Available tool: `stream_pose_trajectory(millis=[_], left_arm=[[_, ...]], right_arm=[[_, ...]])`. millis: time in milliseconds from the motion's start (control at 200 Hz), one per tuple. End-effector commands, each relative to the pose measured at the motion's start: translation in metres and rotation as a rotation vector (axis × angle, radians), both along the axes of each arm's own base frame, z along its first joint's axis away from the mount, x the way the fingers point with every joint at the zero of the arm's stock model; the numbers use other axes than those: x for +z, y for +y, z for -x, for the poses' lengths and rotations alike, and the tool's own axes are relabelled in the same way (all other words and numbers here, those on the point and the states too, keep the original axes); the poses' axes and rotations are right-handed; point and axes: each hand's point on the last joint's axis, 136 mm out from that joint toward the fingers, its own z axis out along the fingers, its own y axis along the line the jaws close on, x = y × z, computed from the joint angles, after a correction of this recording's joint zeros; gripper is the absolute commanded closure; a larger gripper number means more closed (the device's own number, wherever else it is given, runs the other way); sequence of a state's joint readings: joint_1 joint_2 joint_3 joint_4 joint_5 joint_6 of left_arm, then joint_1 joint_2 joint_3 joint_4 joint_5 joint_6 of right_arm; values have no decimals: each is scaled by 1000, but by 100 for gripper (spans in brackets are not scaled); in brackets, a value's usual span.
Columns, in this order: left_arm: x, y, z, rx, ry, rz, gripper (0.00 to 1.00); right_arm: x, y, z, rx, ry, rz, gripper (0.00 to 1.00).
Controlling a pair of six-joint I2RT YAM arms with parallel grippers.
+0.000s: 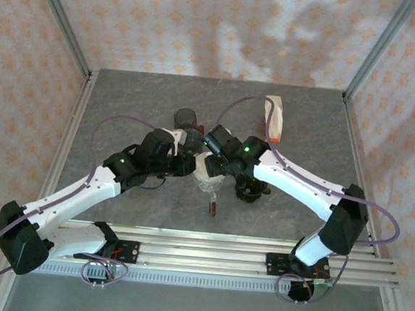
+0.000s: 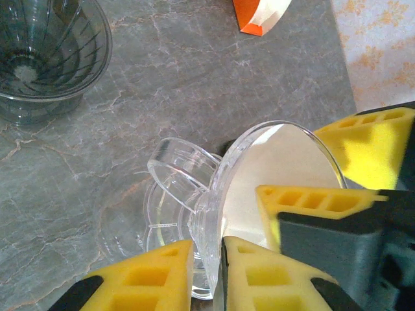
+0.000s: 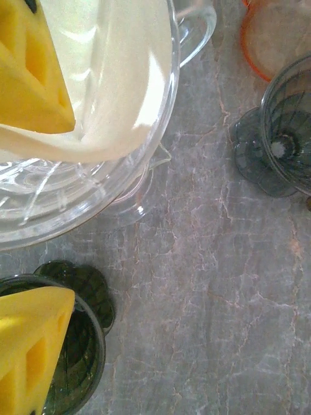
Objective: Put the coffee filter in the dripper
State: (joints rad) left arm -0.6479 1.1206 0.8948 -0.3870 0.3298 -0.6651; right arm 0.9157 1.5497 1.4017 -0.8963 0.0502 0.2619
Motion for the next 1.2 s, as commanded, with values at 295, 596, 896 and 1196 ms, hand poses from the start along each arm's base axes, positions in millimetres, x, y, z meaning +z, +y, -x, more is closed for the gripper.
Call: stream_pose_trajectory(millis=[295,596,896,1196], left_arm=[[-5,0,0,11,3,-8,80],[-7,0,0,13,9,-11,81],[-7,0,0,13,10,-10,81],[-8,-1,-1,14,14,-9,81]], right_arm=[[12,-23,1,-59,-34,-2,36],[4,-28,-4,-78,-26,12,43],[7,-22,-2,-122,2,-48,43],[25,-22,0,-244,10,-165,39]])
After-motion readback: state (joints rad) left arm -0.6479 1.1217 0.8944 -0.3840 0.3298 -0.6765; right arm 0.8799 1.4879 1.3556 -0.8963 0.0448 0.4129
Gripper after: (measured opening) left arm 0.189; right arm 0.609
